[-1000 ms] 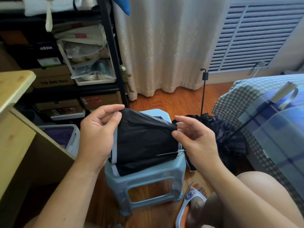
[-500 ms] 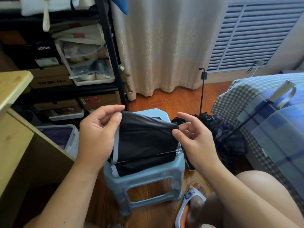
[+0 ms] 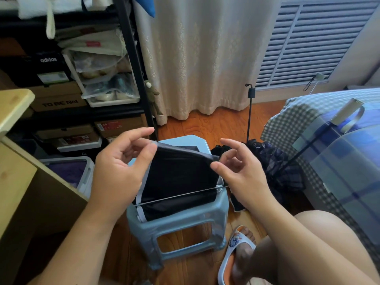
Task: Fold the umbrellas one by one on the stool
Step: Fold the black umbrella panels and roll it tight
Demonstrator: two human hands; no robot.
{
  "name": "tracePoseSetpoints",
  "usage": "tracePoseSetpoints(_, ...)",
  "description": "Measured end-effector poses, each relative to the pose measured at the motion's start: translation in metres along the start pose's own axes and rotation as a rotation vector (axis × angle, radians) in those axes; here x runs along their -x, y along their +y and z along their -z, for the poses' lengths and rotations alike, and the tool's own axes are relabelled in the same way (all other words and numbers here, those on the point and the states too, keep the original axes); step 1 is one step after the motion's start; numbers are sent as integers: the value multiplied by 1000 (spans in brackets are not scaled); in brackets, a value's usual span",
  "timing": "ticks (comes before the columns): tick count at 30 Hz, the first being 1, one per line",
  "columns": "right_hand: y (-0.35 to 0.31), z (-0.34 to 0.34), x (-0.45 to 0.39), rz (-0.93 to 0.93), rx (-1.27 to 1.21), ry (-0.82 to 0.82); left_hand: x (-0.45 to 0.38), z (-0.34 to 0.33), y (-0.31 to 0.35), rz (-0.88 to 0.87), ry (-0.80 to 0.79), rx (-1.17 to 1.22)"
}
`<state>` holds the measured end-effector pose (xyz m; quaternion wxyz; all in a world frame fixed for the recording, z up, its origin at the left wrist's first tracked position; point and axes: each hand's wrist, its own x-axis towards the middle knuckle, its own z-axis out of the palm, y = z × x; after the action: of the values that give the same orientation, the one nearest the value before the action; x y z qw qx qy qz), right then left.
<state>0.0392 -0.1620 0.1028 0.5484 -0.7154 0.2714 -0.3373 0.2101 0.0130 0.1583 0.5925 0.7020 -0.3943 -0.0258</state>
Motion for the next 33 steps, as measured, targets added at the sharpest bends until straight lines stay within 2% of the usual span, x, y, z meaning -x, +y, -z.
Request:
tracePoseSetpoints(3, -4, 2, 2, -61, -135, 21, 0, 3, -2, 30, -69, -3)
tracePoseSetpoints(6, -4, 7, 2, -29, -81, -26, 1, 5, -5, 2, -52, -88)
tracePoseSetpoints(9, -5, 8, 1, 24, -93, -62, 3, 7, -1, -83, -28, -167)
tracePoseSetpoints(13, -9, 8, 1, 91, -142, 14, 3, 11, 4, -221, -56, -306)
tracePoseSetpoints(15, -8, 9, 1, 132, -82, 41, 2, 13, 3, -202, -75, -307)
tracePoseSetpoints(20, -5, 9, 1, 177, -22, 36, -4, 14, -2, 15, -195, -237)
tracePoseSetpoints(22, -3, 10, 0, 201, -9, 21, -5, 12, -3, 6, -228, -212)
tracePoseSetpoints(24, -1, 14, -1, 202, 19, -50, -4, 11, -3, -51, -230, -187)
tracePoseSetpoints(28, 4, 20, -4, 112, 230, -303, -2, 9, -3, -107, -264, -122)
tracePoseSetpoints(30, 7, 19, -5, 96, 209, -271, -1, 8, -1, -74, -269, -85)
tracePoseSetpoints(33, 5, 18, -7, 76, 25, -133, 1, 8, -1, 14, -249, -7)
